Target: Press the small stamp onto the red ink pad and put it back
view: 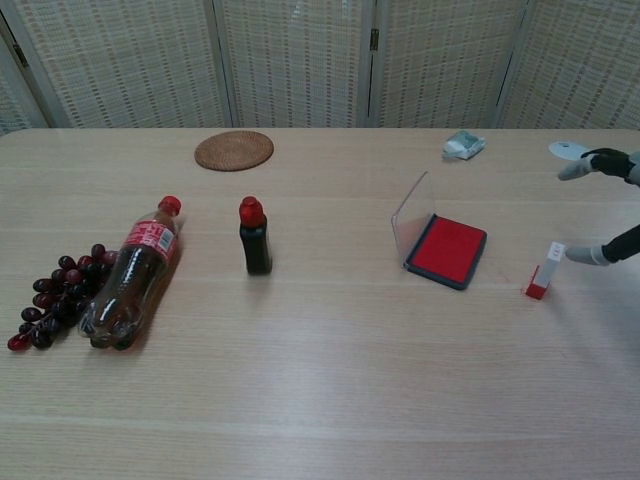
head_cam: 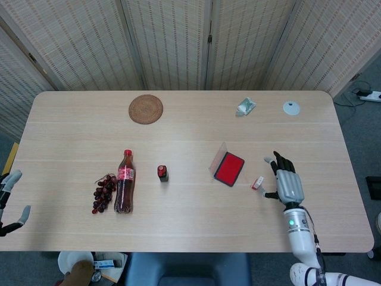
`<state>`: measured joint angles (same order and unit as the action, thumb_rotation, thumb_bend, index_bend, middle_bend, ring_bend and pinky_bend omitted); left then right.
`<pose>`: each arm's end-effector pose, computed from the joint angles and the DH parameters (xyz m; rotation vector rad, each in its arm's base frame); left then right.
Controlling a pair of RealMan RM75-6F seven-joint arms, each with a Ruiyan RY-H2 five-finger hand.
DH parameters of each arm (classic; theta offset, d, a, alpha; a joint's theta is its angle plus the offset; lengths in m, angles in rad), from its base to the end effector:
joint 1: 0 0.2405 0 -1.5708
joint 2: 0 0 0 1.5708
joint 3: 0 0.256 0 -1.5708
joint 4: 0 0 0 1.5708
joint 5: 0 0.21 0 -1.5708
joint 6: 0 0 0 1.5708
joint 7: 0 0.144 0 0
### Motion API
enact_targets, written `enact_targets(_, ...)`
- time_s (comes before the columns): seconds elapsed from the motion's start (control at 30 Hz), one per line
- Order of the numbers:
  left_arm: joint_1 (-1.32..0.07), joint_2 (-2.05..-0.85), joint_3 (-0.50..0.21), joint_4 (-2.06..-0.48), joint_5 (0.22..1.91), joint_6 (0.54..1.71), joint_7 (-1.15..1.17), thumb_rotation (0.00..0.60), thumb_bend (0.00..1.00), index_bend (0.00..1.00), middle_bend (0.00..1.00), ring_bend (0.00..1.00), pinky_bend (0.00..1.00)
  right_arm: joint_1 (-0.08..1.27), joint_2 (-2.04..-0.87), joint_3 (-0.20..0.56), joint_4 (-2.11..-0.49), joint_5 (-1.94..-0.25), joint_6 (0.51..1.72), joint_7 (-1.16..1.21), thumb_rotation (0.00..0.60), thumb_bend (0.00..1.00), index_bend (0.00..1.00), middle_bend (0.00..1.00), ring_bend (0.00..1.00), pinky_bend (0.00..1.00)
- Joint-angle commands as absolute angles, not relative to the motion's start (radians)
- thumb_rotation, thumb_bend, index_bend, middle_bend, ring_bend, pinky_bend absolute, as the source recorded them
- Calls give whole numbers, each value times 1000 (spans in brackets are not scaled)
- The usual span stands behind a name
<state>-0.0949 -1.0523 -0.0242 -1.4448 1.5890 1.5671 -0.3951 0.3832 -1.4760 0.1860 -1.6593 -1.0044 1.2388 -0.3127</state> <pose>-0.3293 0.1810 0.2006 -1.3853 -0.9496 -1.1156 -0.2430 -0.2720 0.0339 1.3390 -1.2406 0.8743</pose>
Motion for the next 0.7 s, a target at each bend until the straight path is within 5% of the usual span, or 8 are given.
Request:
enact_targets(0.03,-98,-1053,-24,-1453,1581,1553,-370,600,427,0,0,0,0,303,-1325,80,-1783,-1171,1304,-275,600,181,148,0,0,0)
enact_targets(0.23,-108,-1062,-28,-1478,1559,1520,-292,600,427,0,0,0,0,173,-1222,-23,-1711,-1400,1460,-82,600,173,147,0,0,0)
enact_targets(0.47,-127,-1077,-23,-1517,1536,1459,-170,600,427,0,0,0,0,100,-1250,-46,-1514,-1496,1565,3,600,173,144,0,0,0)
enact_targets(0.7,-131,-1086,-19,-1526,1536,1450,-126,600,427,0,0,0,0,82,-1259,-31,-1527,-1508,1579,-71,600,172,127,0,0,0)
